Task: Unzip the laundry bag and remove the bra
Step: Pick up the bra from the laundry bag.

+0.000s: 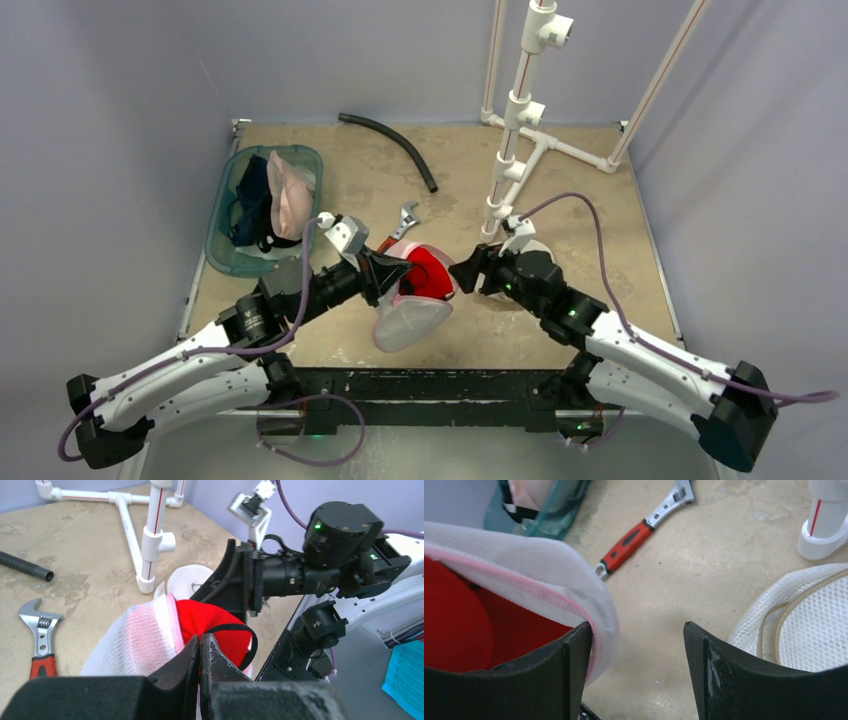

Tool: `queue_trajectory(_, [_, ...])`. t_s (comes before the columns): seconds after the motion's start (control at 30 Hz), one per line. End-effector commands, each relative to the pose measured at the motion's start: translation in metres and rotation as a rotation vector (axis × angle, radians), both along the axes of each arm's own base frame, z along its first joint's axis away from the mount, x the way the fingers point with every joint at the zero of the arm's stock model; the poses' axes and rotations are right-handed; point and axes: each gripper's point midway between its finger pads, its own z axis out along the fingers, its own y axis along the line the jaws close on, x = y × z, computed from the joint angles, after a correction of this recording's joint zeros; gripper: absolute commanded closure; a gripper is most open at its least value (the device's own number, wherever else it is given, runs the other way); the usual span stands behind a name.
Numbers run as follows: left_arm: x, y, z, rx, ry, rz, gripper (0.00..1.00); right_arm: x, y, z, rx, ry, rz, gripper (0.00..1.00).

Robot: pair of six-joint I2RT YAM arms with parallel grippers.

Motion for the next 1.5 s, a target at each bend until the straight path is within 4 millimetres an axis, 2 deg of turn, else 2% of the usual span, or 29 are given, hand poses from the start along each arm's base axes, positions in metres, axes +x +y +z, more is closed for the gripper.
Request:
queue_trajectory(0.0, [0.002, -0.005, 0.035, -0.199, -0.053, 0.011, 1.0, -0.009, -0.004, 0.034, 0.098, -0.08, 0.025, 0.29])
queue_trajectory(0.1, [-0.004, -0.009, 0.044, -0.258, -0.066, -0.028, 1.0, -0.01, -0.01, 0.043, 0.102, -0.089, 0.004, 0.29])
queue_trajectory(0.27, [-0.019, -0.009, 0.071, -0.358, -0.108, -0.102, 1.0, -0.009, -0.025, 0.051, 0.117, -0.114, -0.056, 0.29])
queue_trajectory(0.37, [-0.028, -0.007, 0.084, -0.424, -0.126, -0.147, 1.0, -0.01, -0.025, 0.05, 0.11, -0.107, -0.054, 0.28])
queue_trajectory(0.47, [-0.036, -0.008, 0.09, -0.467, -0.126, -0.187, 1.0, -0.009, -0.025, 0.041, 0.098, -0.084, -0.063, 0.28])
queue_trajectory(0.63, [-0.043, -0.007, 0.086, -0.527, -0.102, -0.225, 1.0, -0.007, -0.029, 0.034, 0.079, -0.073, -0.087, 0.28])
queue_trajectory(0.7, [-0.042, -0.007, 0.078, -0.531, -0.085, -0.216, 1.0, -0.006, -0.033, 0.032, 0.069, -0.067, -0.107, 0.28])
queue_trajectory(0.77, [-0.037, -0.007, 0.062, -0.518, -0.055, -0.186, 1.0, -0.007, -0.036, 0.043, 0.101, -0.093, -0.113, 0.3])
queue_trajectory(0.87, [-0.026, -0.013, 0.02, -0.442, 0.013, -0.139, 1.0, -0.012, -0.04, 0.057, 0.142, -0.135, -0.111, 0.3])
queue_trajectory(1.0, [-0.014, -0.017, -0.029, -0.377, 0.068, -0.081, 1.0, -0.013, -0.038, 0.054, 0.12, -0.107, -0.098, 0.3])
queue_trajectory(1.1, [-0.015, -0.017, -0.042, -0.399, 0.077, -0.083, 1.0, -0.021, -0.032, 0.056, 0.153, -0.098, -0.052, 0.3])
queue_trajectory(1.27, [-0.015, -0.016, -0.051, -0.386, 0.075, -0.082, 1.0, -0.041, -0.01, 0.078, 0.234, -0.133, 0.121, 0.3])
queue_trajectory(1.4, [-0.011, -0.014, -0.054, -0.384, 0.075, -0.056, 1.0, -0.06, 0.017, 0.067, 0.221, -0.066, 0.31, 0.3])
queue_trajectory(1.47, [-0.011, -0.014, -0.053, -0.385, 0.073, -0.056, 1.0, -0.065, 0.024, 0.06, 0.225, -0.038, 0.352, 0.31])
